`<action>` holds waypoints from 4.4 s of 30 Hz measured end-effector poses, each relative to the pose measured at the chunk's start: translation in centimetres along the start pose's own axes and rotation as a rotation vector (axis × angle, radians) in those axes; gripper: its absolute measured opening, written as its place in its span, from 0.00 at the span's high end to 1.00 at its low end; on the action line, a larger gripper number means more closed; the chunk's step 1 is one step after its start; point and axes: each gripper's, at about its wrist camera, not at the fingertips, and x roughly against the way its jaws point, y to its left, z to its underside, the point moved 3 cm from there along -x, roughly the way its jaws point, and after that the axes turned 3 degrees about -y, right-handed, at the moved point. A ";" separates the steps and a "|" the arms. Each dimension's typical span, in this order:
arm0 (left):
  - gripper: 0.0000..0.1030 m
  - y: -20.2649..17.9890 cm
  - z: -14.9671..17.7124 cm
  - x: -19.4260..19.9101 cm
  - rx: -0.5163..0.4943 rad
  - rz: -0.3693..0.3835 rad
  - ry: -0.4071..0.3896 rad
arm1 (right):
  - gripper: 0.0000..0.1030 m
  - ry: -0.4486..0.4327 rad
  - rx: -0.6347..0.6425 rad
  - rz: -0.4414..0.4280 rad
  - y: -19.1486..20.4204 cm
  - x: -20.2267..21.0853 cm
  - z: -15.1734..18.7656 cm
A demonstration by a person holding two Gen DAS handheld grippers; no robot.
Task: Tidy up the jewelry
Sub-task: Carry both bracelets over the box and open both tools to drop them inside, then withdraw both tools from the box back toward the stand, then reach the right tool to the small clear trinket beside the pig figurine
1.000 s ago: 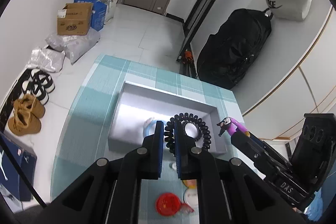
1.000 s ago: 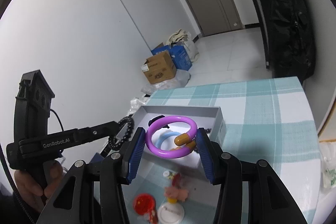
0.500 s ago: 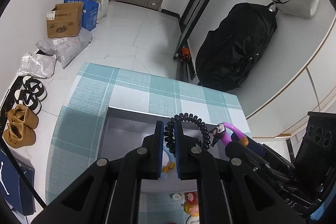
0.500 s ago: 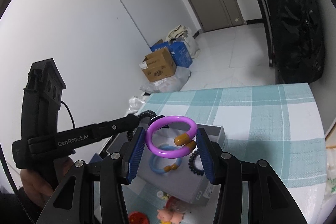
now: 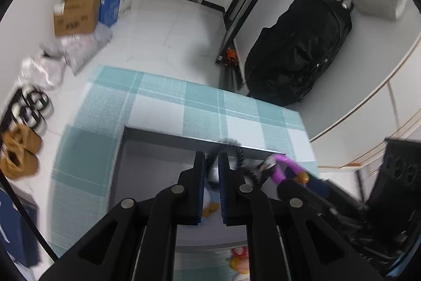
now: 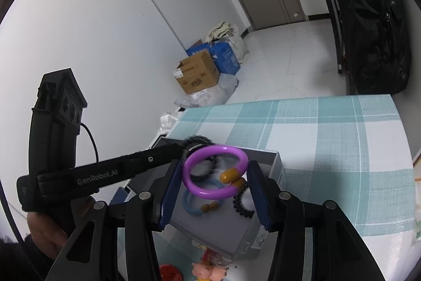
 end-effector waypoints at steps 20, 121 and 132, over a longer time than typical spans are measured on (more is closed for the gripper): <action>0.58 -0.9 1.7 2.4 -0.084 -0.047 -0.047 | 0.25 -0.052 -0.031 -0.006 -0.5 2.5 -0.2; 0.33 -2.3 13.7 2.1 -0.322 -0.292 0.160 | 0.73 0.092 0.108 0.088 1.8 6.2 6.7; 0.54 -2.8 13.9 1.8 -0.343 -0.304 0.150 | 0.73 0.085 0.101 0.077 1.4 6.3 6.6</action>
